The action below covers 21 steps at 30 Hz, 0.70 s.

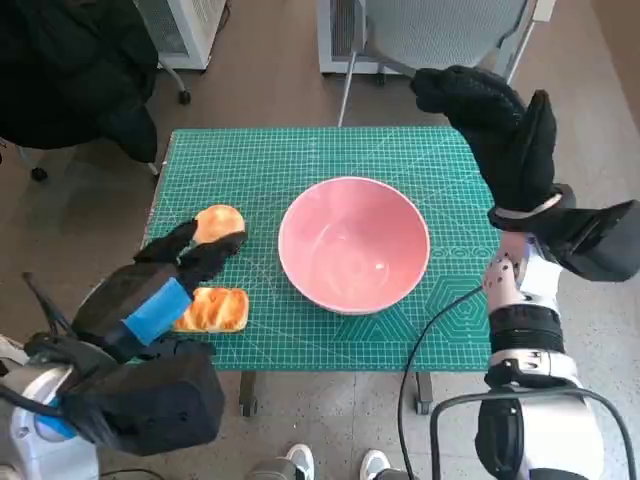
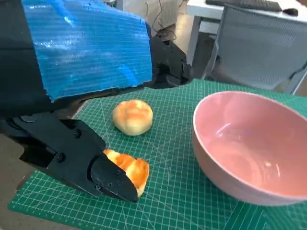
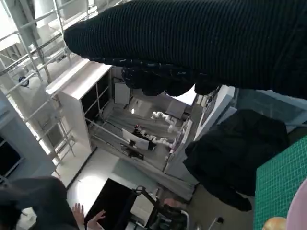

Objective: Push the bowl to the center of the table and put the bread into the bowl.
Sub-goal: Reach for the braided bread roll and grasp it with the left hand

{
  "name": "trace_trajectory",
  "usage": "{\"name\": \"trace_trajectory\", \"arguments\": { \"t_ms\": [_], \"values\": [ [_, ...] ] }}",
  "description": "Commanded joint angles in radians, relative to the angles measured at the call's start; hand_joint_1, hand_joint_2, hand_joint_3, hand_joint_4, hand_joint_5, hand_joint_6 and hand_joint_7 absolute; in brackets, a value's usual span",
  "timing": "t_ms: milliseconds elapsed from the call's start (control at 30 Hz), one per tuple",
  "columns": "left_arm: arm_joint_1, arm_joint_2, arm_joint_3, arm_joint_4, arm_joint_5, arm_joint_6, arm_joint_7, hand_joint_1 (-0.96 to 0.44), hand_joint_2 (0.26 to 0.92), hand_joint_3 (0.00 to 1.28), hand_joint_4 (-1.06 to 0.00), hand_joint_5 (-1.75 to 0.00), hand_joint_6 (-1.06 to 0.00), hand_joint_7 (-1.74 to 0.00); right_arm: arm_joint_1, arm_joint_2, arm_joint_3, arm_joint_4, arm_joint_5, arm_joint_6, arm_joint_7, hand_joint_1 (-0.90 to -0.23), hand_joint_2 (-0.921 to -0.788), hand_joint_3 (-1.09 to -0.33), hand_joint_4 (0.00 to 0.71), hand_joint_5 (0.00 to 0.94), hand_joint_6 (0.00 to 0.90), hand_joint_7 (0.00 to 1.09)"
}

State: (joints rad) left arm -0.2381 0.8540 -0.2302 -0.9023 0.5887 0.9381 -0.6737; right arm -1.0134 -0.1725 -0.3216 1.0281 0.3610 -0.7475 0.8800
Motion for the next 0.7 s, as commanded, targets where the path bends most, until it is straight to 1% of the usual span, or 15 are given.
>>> {"name": "trace_trajectory", "arguments": {
  "t_ms": [33,333,700],
  "values": [
    [-0.005,-0.004,-0.026,0.033,0.032,-0.006,0.004,-0.01,0.671,0.0,-0.11,-0.01,-0.3,-0.03,0.028,0.004,-0.001,0.001,0.019,0.021,0.012,-0.694,-0.921,-0.867,0.269,0.0,0.335,0.0],
    [0.018,-0.035,-0.047,0.097,0.06,-0.053,0.028,-0.03,0.675,0.0,-0.13,-0.01,-0.31,-0.02,0.032,0.002,0.002,-0.007,0.033,0.032,0.017,-0.69,-0.921,-0.868,0.263,0.0,0.336,0.0],
    [0.033,-0.072,-0.065,0.184,0.091,-0.108,0.044,-0.04,0.688,0.01,-0.15,-0.01,-0.33,-0.02,0.035,0.003,0.004,-0.017,0.04,0.038,0.017,-0.682,-0.921,-0.873,0.26,0.0,0.334,0.0]
  ]
}}
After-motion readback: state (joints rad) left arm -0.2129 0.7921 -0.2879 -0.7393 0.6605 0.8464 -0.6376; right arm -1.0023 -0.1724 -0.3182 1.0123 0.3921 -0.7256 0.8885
